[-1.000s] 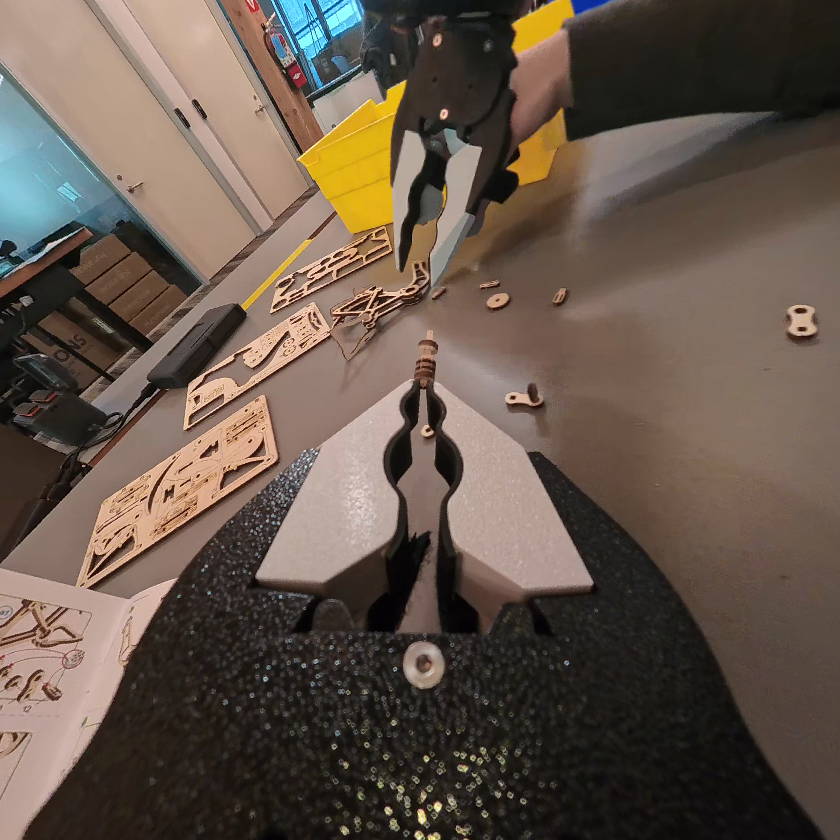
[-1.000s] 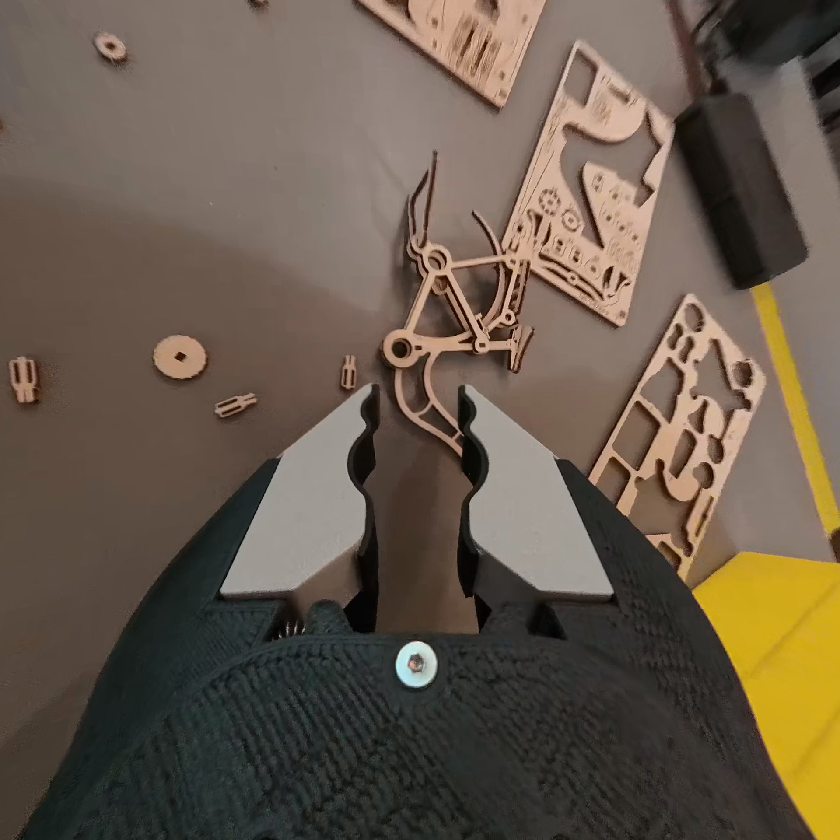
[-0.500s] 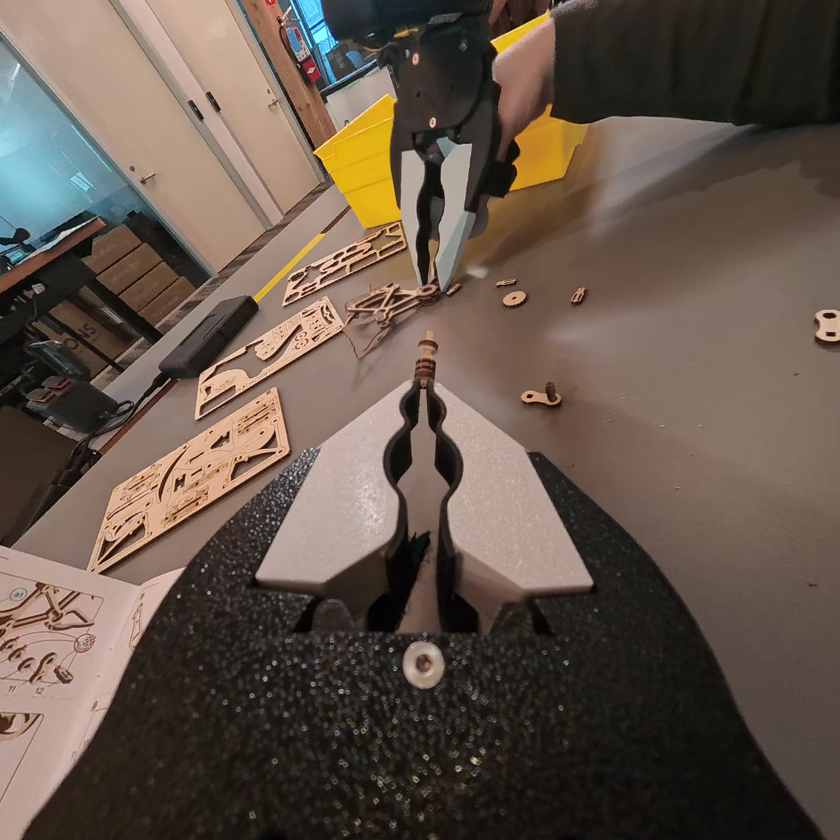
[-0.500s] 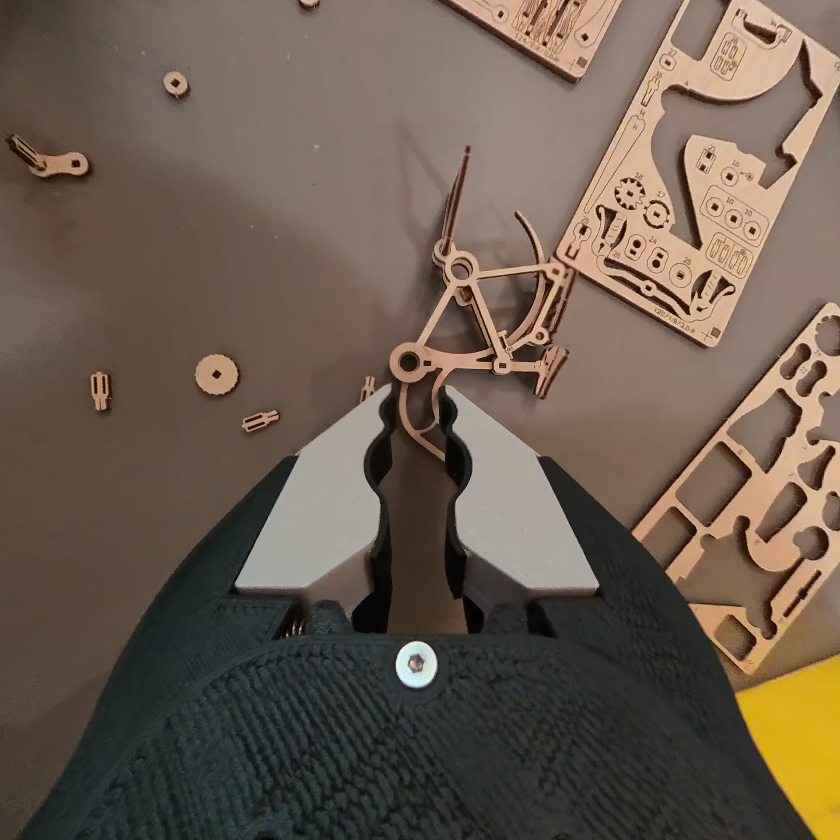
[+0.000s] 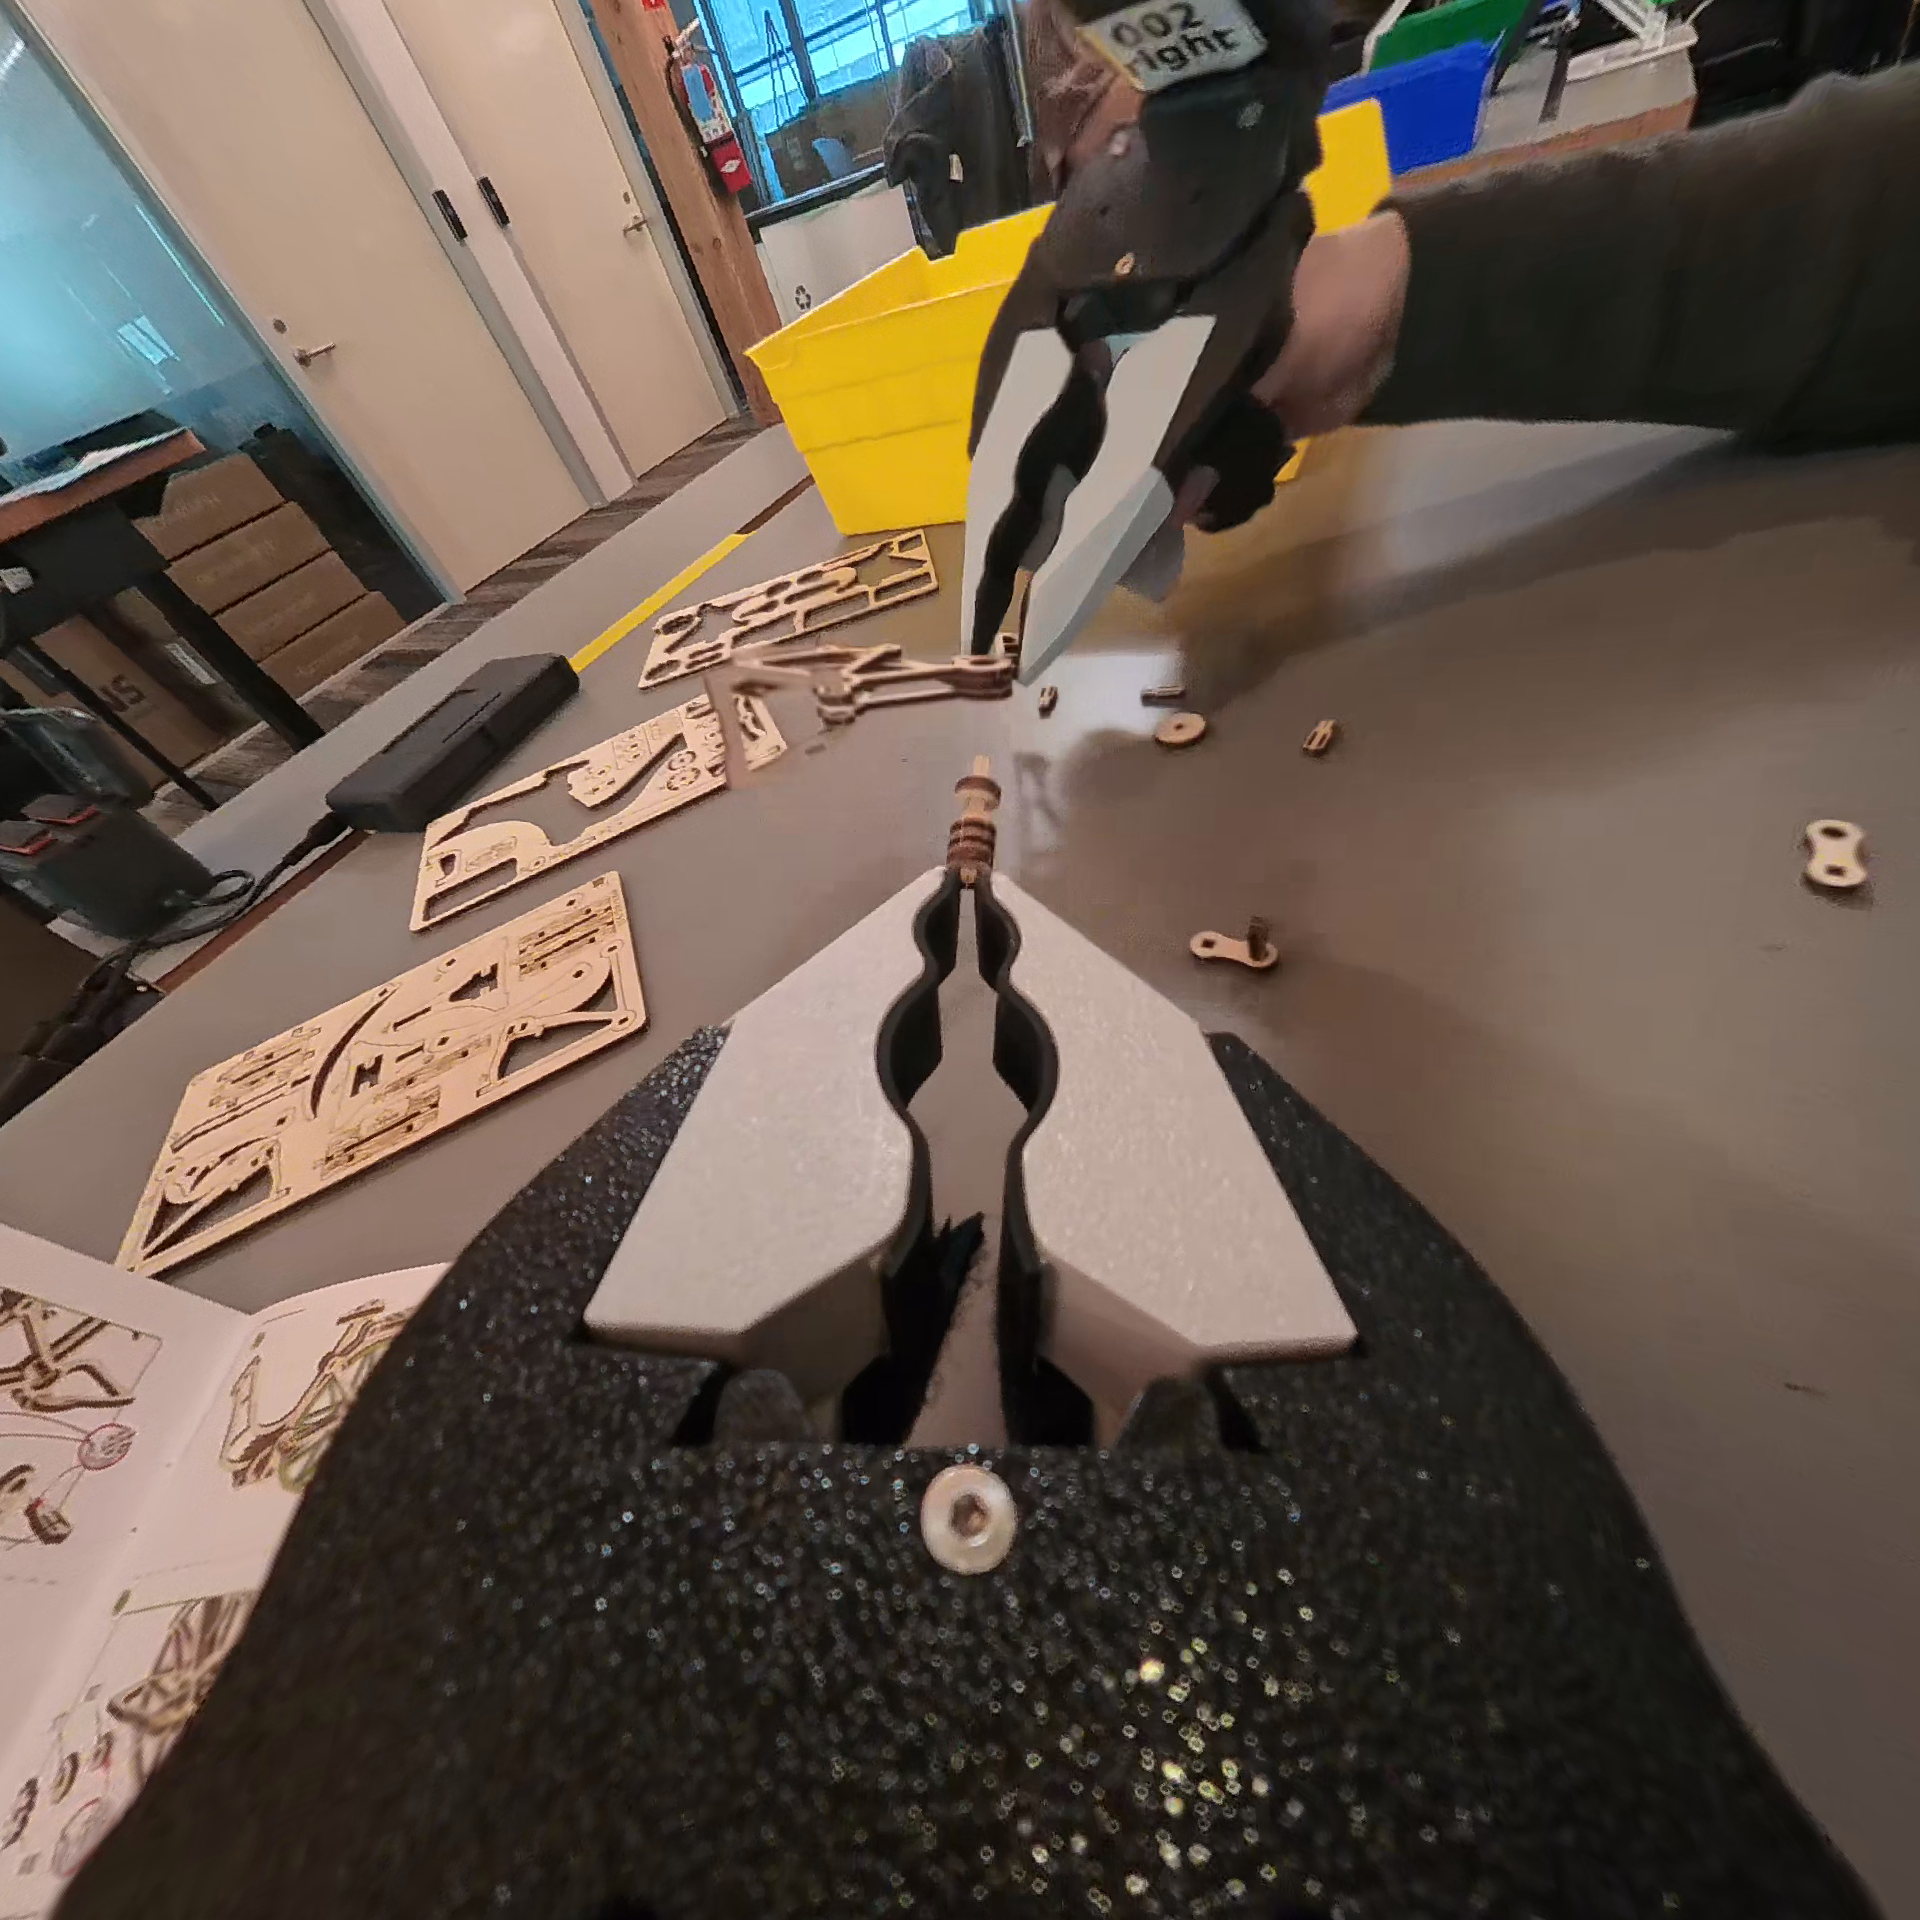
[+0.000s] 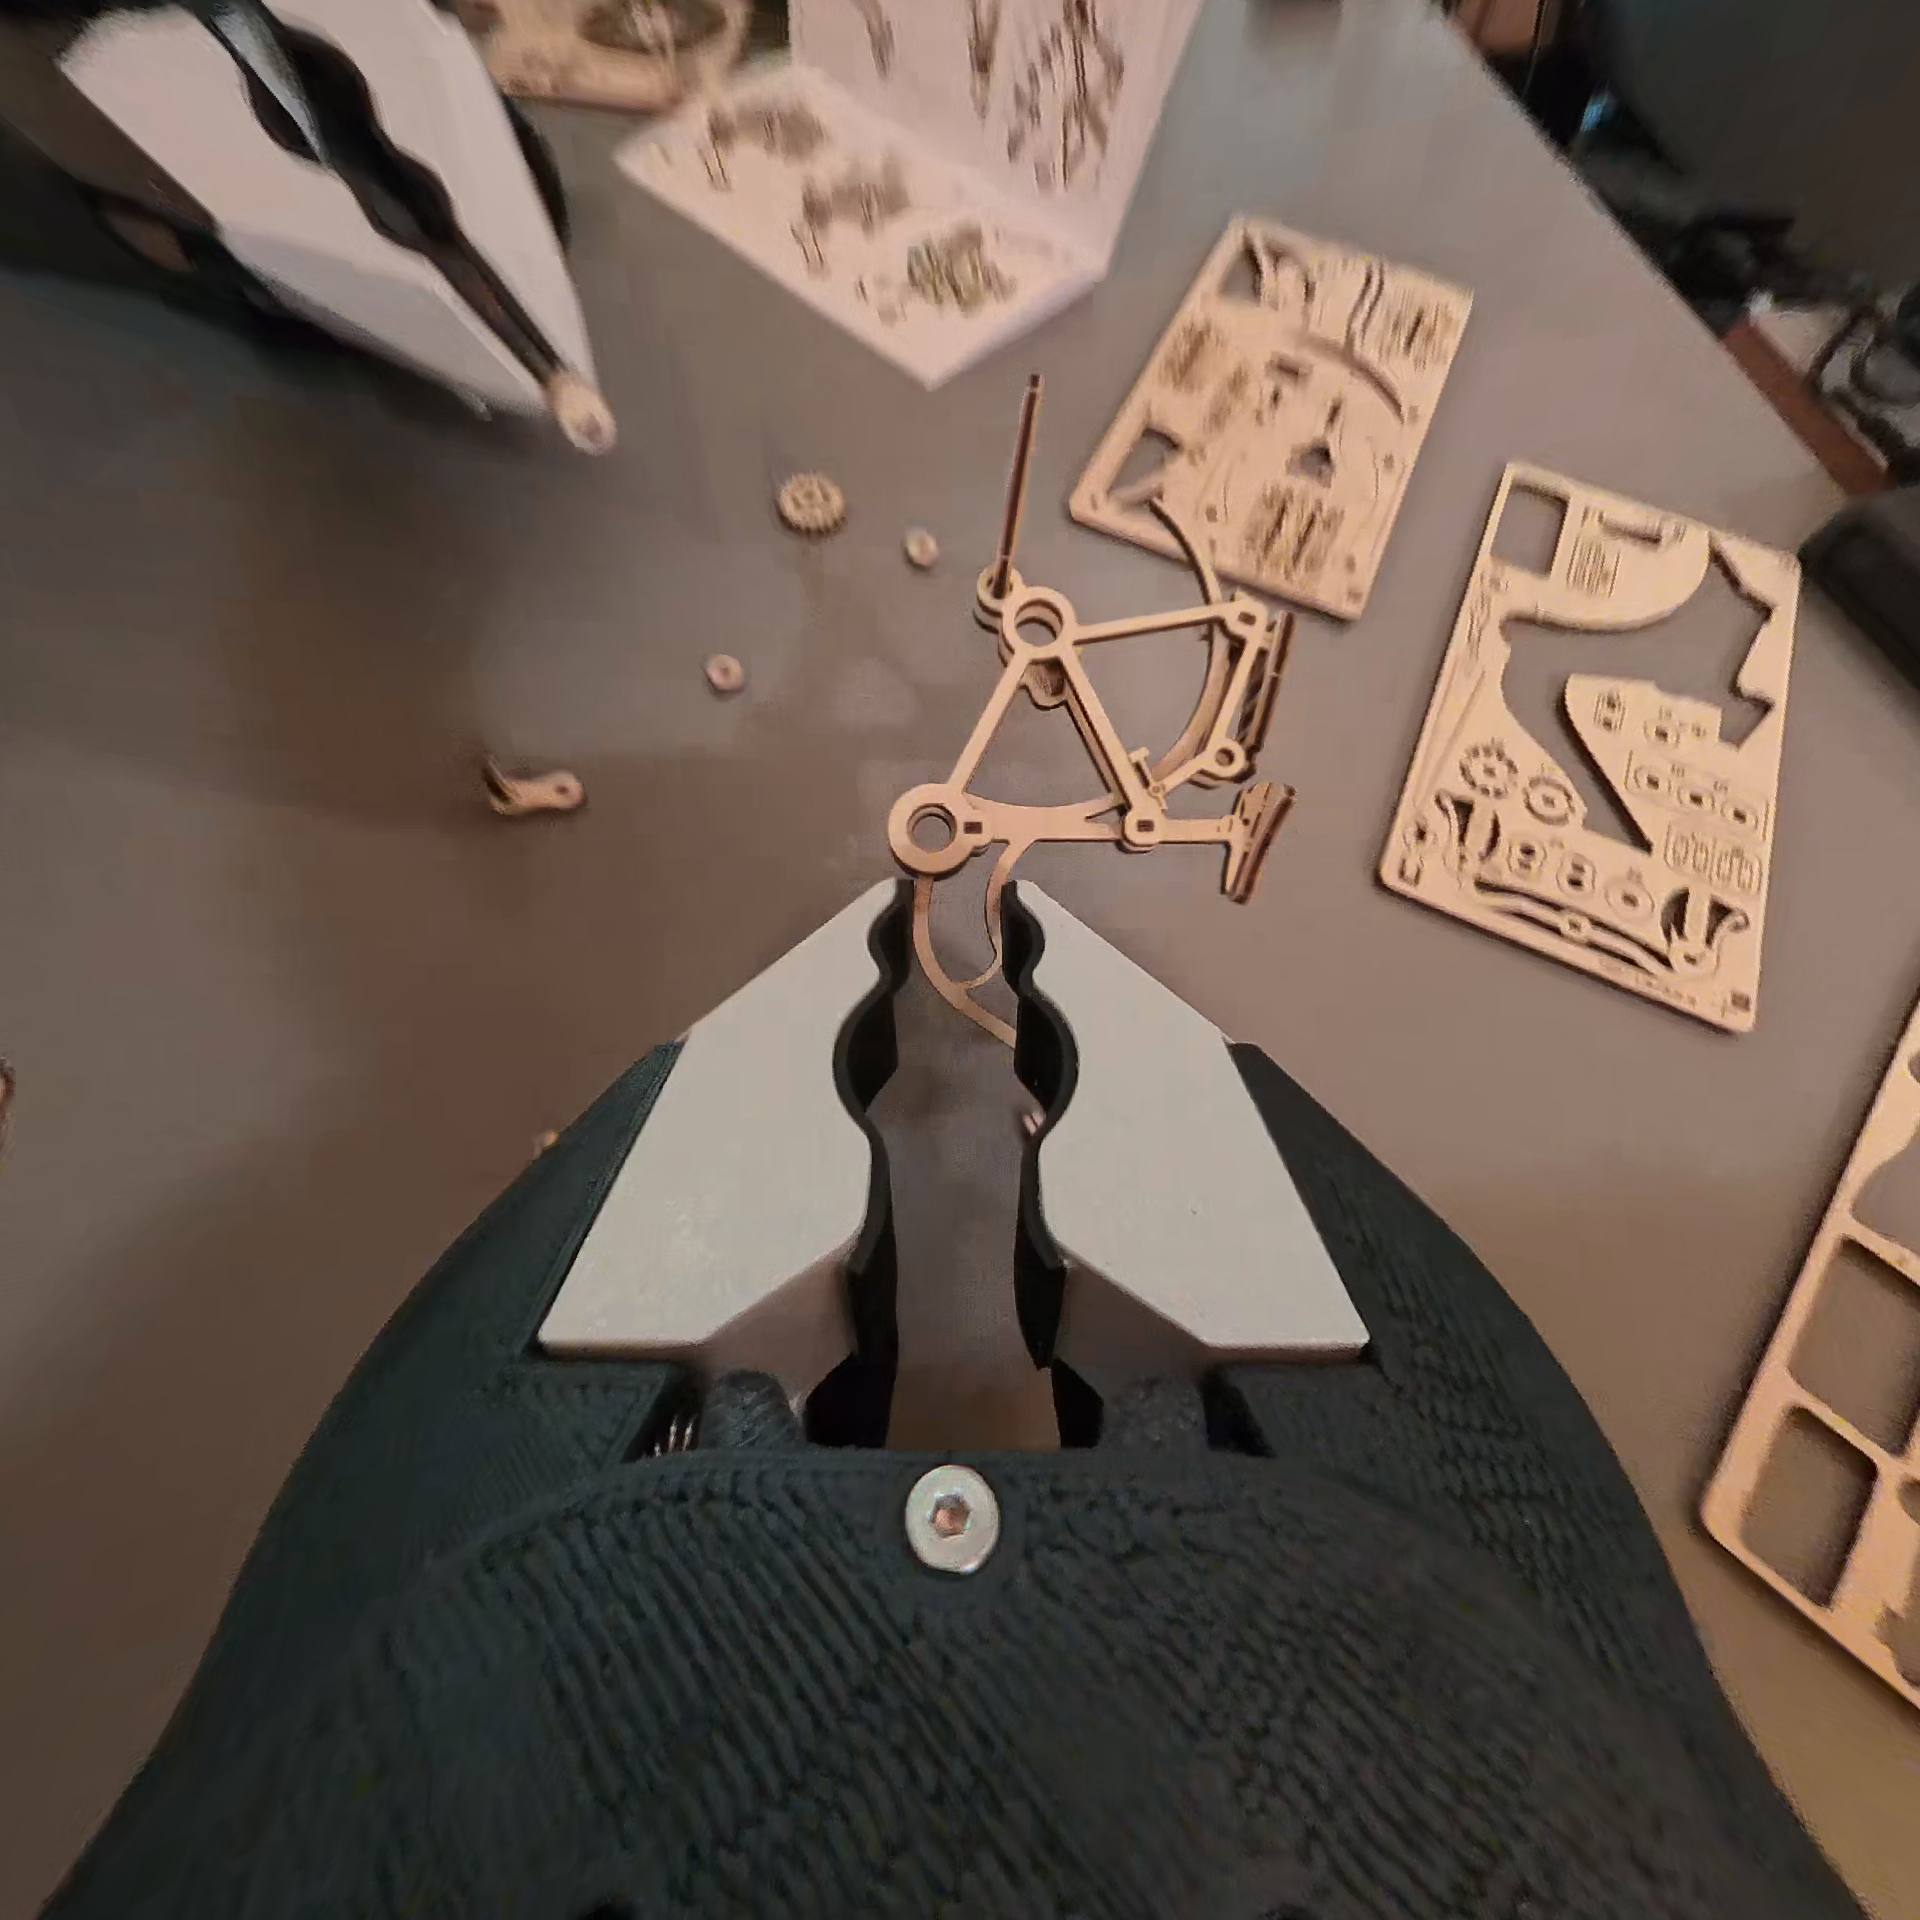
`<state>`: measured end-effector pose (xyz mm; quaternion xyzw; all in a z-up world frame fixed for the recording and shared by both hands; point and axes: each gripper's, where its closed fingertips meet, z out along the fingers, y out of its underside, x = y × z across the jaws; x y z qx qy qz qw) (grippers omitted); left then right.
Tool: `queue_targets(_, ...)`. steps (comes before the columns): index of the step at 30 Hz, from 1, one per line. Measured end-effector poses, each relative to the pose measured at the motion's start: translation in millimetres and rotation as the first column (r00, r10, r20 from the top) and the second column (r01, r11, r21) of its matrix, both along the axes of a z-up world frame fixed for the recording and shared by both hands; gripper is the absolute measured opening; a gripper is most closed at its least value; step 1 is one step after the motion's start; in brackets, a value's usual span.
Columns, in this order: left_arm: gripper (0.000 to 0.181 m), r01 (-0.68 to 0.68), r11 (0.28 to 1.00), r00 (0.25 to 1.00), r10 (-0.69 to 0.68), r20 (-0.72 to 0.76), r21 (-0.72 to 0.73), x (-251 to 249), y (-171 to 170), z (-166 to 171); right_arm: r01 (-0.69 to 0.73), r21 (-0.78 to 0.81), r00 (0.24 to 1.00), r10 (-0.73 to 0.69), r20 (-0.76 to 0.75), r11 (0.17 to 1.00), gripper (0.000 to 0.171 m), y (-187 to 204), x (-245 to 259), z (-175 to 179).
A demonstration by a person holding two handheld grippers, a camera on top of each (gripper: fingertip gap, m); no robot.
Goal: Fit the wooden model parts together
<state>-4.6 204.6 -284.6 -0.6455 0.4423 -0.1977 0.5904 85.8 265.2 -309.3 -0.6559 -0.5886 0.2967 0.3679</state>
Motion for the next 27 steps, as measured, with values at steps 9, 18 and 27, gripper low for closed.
queue_targets(9, 0.000, 0.088, 0.990, 0.982, -0.069, 0.173, -0.107, 10.3, -10.3, 15.2, -0.113, 0.062, 0.930, 0.128, -0.344, 0.992, 0.015, -51.4, -41.2, 59.3)
queue_targets(18, 0.000, 0.277, 0.948, 0.920, -0.213, 0.330, -0.160, 20.1, -30.5, 30.2, -0.255, 0.121, 0.874, 0.282, -0.395, 0.959, 0.015, -83.9, -51.8, 65.3)
queue_targets(27, 0.000, 0.430, 0.887, 0.833, -0.318, 0.453, -0.168, 25.2, -47.3, 42.3, -0.318, 0.138, 0.828, 0.346, -0.441, 0.938, 0.015, -100.0, -54.1, 73.3)
